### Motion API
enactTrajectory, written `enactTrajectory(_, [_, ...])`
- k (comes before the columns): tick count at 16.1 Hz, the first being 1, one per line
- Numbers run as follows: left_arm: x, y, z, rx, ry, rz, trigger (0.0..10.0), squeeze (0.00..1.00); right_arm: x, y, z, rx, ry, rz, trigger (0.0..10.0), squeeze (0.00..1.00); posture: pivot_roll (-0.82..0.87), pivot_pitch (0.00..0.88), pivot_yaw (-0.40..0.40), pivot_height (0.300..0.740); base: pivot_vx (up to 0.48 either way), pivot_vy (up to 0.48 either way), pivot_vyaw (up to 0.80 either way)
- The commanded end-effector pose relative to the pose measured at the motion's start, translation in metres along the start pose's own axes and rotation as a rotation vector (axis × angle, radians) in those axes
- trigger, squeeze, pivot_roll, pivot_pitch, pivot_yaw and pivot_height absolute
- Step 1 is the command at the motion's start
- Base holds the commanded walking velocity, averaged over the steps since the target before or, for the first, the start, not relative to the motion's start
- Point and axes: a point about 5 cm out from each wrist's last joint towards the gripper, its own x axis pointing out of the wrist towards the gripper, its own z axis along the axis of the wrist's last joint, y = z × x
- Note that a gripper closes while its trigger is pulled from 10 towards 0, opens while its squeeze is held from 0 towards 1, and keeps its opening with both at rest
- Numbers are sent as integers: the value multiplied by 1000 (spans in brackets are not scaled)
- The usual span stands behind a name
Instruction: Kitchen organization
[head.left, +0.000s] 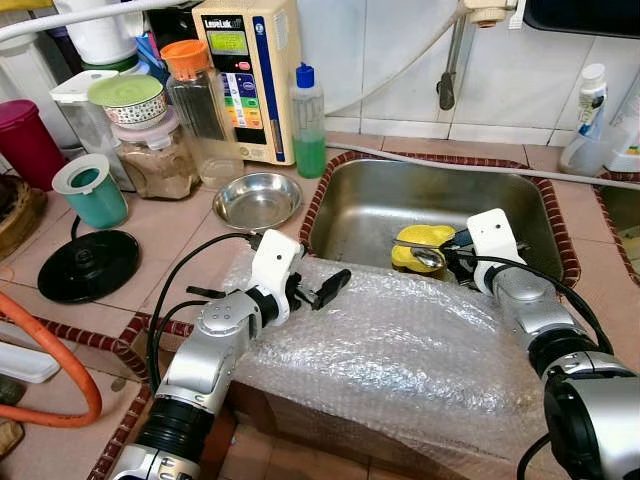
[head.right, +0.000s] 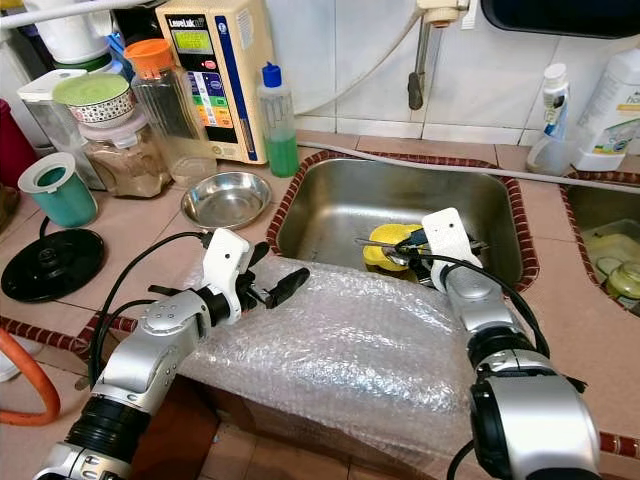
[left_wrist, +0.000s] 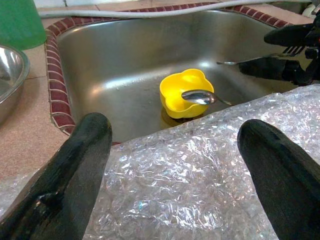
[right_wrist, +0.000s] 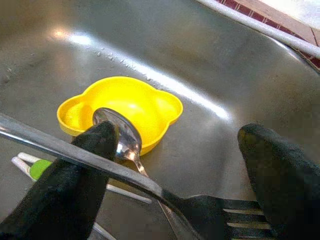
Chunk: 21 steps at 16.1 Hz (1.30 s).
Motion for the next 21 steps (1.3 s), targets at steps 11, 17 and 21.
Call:
enactTrajectory(11, [-3, -7, -1, 23, 24, -53, 10000, 1000, 2, -10, 14, 90, 33, 104, 10000, 1000, 41, 0, 97, 740, 0, 0, 0])
enactTrajectory(17, [0, -7, 0, 36, 22, -24, 10000, 886, 2, -3, 39, 298, -208, 205, 10000, 1000, 36, 0, 87, 740, 0, 0, 0])
enactTrajectory(21, [0, -11, -4, 36, 27, -18, 10000, 0, 1, -1, 37, 336, -213, 256, 10000, 1000, 31, 0, 66, 740, 0, 0, 0])
